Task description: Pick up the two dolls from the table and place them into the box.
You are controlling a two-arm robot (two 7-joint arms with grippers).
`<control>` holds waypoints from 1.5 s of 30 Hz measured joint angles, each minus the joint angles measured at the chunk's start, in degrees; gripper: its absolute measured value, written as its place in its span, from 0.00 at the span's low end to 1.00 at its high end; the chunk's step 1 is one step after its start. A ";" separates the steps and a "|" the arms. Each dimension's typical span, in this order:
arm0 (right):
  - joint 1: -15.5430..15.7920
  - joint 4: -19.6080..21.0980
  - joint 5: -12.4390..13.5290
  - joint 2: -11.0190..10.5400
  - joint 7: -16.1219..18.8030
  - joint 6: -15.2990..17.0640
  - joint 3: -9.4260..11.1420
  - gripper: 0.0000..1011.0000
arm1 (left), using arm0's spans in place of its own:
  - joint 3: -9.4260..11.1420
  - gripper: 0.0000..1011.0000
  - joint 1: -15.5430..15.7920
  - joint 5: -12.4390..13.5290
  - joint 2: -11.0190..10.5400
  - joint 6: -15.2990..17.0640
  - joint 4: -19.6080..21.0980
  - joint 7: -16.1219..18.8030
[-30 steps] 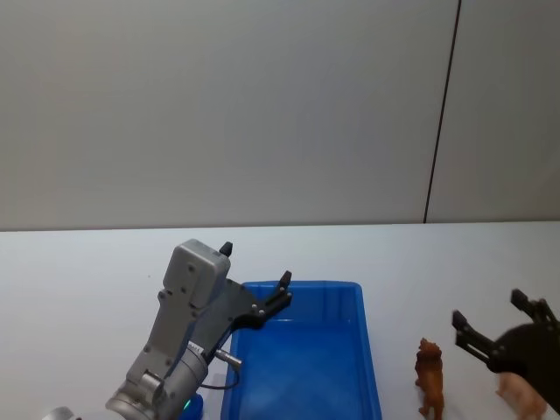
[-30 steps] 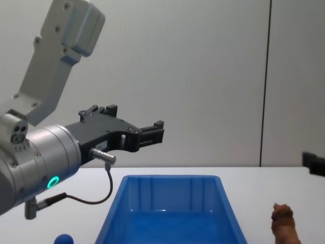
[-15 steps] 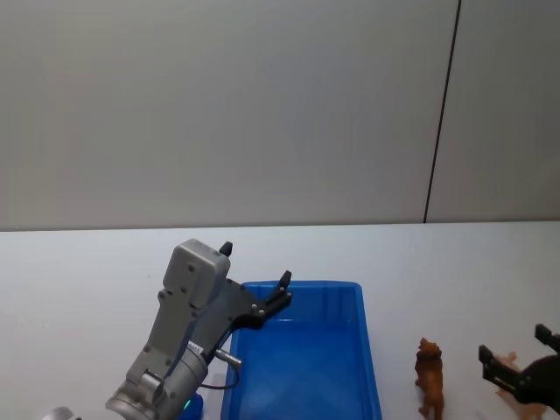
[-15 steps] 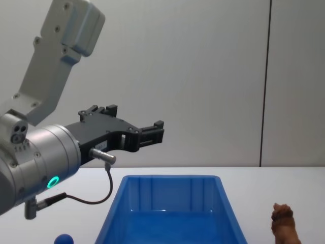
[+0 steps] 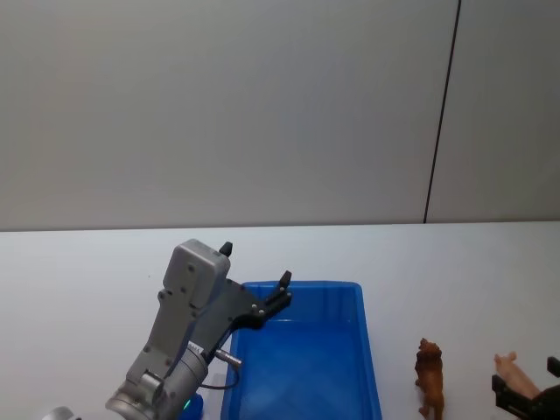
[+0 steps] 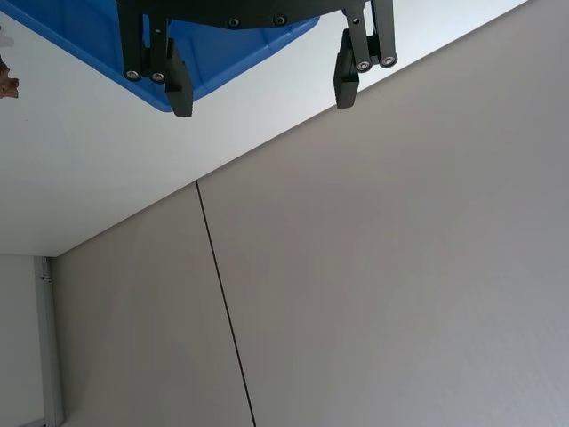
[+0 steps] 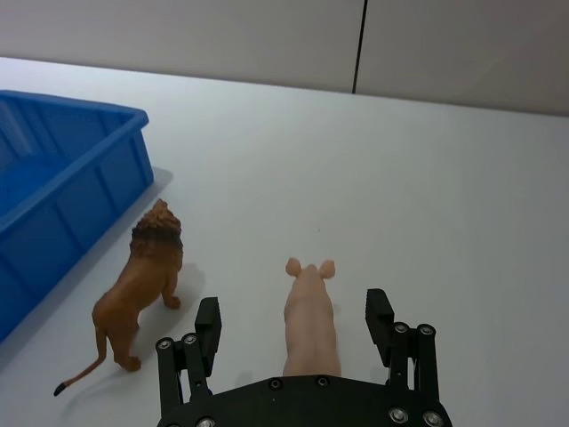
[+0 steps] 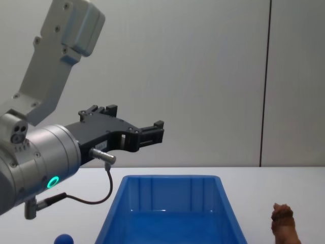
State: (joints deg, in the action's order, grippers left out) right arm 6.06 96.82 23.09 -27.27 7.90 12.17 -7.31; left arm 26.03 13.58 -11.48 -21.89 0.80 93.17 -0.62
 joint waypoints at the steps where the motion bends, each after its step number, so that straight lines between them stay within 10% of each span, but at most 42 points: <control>1: 0.05 -0.22 0.27 0.00 -0.03 0.45 0.03 0.99 | 0.00 0.99 0.00 0.00 0.00 0.00 0.00 0.00; 12: -0.57 -2.90 2.01 0.77 0.37 2.59 -0.11 0.99 | 0.00 0.99 0.00 0.00 0.00 0.00 0.00 0.00; 34: -2.92 -6.81 0.91 2.49 1.17 1.60 -1.01 0.38 | 0.00 0.99 0.00 0.00 0.00 0.00 0.00 0.00; 45: -4.58 -4.32 -1.51 2.97 2.63 -1.06 -1.38 0.37 | 0.00 0.99 0.00 0.00 0.00 0.00 0.00 0.00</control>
State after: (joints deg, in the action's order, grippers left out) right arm 1.48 92.50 21.58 -24.30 10.53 11.11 -8.69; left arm 26.03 13.59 -11.48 -21.89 0.80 93.17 -0.63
